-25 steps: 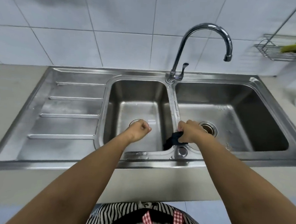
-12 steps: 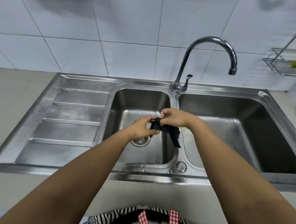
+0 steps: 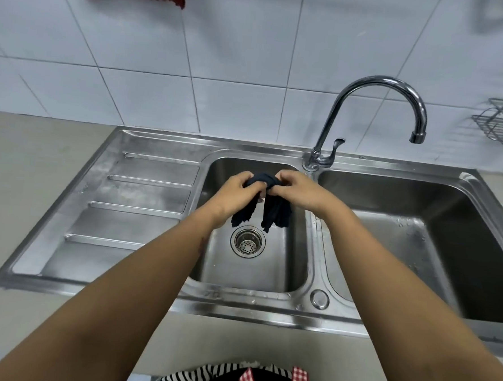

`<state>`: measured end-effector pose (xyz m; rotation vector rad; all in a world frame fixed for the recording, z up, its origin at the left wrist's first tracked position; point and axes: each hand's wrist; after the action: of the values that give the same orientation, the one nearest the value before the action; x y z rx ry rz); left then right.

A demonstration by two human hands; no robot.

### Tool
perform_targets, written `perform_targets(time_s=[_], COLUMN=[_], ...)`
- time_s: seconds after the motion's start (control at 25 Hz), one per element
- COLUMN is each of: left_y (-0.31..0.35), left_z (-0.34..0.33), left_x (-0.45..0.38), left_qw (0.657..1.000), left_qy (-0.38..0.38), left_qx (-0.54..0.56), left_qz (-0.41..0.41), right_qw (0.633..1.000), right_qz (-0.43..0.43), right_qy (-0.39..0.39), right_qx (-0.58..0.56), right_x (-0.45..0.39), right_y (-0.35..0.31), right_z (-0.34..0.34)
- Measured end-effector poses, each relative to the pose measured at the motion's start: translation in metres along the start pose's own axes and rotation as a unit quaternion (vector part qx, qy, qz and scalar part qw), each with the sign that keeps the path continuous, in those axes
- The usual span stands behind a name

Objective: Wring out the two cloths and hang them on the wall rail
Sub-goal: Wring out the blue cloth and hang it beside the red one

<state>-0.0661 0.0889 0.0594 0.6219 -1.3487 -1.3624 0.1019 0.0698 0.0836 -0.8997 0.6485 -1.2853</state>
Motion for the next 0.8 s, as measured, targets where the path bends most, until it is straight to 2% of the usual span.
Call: perform_targets(time_s=[0.16,0.32,0.4,0.48,0.52,0.6,0.68,0.76,0.8], left_y=[0.005,0.015,0.02,0.027,0.03,0.035,0.038,0.04,0.039], left_z=[-0.002,-0.004,-0.002,0.001,0.001,-0.004,-0.012,-0.017,-0.017], left_x=[0.001,0.002,0.002,0.003,0.003,0.004,0.005,0.003,0.001], left_qw=[0.975,0.935,0.911,0.898,0.895,0.898,0.907,0.918,0.926], left_qy=[-0.047,-0.076,-0.085,-0.077,-0.066,-0.047,-0.043,-0.039,-0.037], left_qx=[0.215,0.344,0.4,0.429,0.435,0.418,0.383,0.339,0.31], left_qz=[0.04,0.05,0.053,0.064,0.079,0.128,0.172,0.201,0.213], right_qw=[0.998,0.999,0.984,0.948,0.942,0.948,0.923,0.889,0.888], right_qz=[0.005,0.031,0.064,0.045,0.015,-0.076,-0.158,-0.194,-0.203], right_qy=[0.042,0.037,0.149,0.268,0.265,0.157,0.023,-0.043,-0.056], right_qx=[-0.05,-0.006,-0.068,-0.166,-0.204,-0.265,-0.351,-0.412,-0.409], right_x=[-0.004,-0.003,-0.001,-0.001,-0.001,0.0,0.004,0.007,0.007], right_y=[-0.015,-0.022,-0.02,-0.017,-0.016,-0.009,0.0,0.004,0.006], right_z=[-0.002,0.002,0.006,0.009,0.007,-0.007,-0.03,-0.048,-0.053])
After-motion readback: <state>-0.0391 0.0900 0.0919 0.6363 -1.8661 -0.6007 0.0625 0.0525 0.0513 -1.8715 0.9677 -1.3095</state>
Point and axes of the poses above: each hand's wrist, its own x-axis away from the middle knuckle, its own z-axis out of the back of the hand, y = z × x, and after that the axes turned 9 degrees about z, right-handed
